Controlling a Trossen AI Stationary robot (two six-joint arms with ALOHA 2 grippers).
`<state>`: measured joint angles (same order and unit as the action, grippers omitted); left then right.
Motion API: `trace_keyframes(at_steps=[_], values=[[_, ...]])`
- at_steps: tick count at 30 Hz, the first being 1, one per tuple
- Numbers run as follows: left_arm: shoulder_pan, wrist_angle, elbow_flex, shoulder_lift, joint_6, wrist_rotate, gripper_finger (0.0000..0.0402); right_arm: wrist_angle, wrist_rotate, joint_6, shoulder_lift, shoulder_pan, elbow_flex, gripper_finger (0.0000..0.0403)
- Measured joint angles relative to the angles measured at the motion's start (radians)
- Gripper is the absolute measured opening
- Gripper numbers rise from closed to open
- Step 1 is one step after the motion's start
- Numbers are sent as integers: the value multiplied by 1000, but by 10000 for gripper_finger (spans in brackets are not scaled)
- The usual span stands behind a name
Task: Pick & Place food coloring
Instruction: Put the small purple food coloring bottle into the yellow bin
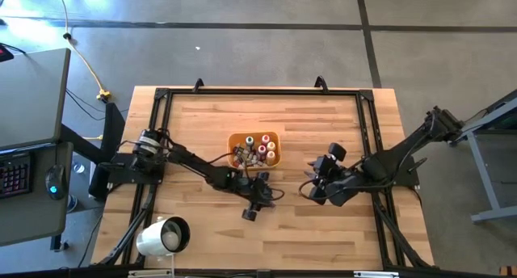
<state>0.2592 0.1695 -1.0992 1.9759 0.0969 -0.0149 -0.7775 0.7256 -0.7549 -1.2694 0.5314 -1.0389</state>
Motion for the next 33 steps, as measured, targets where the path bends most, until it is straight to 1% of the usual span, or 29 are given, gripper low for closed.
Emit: trace_keyframes(at_steps=[10, 13, 19, 21, 24, 26, 29, 33], values=[[2, 52, -5, 61, -3, 5, 154, -1, -1, 3, -1, 0, 0, 142], [2, 52, -5, 65, -2, 5, 134, -1, -1, 3, -1, 0, 0, 142], [2, 53, -4, 67, -1, 3, 78, -1, -2, 3, -1, 0, 0, 142], [3, 61, -3, 67, -10, 1, 70, -1, -2, 3, -1, 0, 0, 142], [3, 57, -2, 54, -51, -5, 75, -1, -2, 3, -1, 0, 0, 142], [3, 33, 0, 36, -70, -43, 85, -2, -2, 3, -1, 0, 0, 142], [2, -80, -9, -27, -78, -152, 95, -3, -3, 3, -1, 0, 0, 142], [3, -337, -59, -114, -132, -367, 93, -7, -3, -1, -2, 0, 0, 142]])
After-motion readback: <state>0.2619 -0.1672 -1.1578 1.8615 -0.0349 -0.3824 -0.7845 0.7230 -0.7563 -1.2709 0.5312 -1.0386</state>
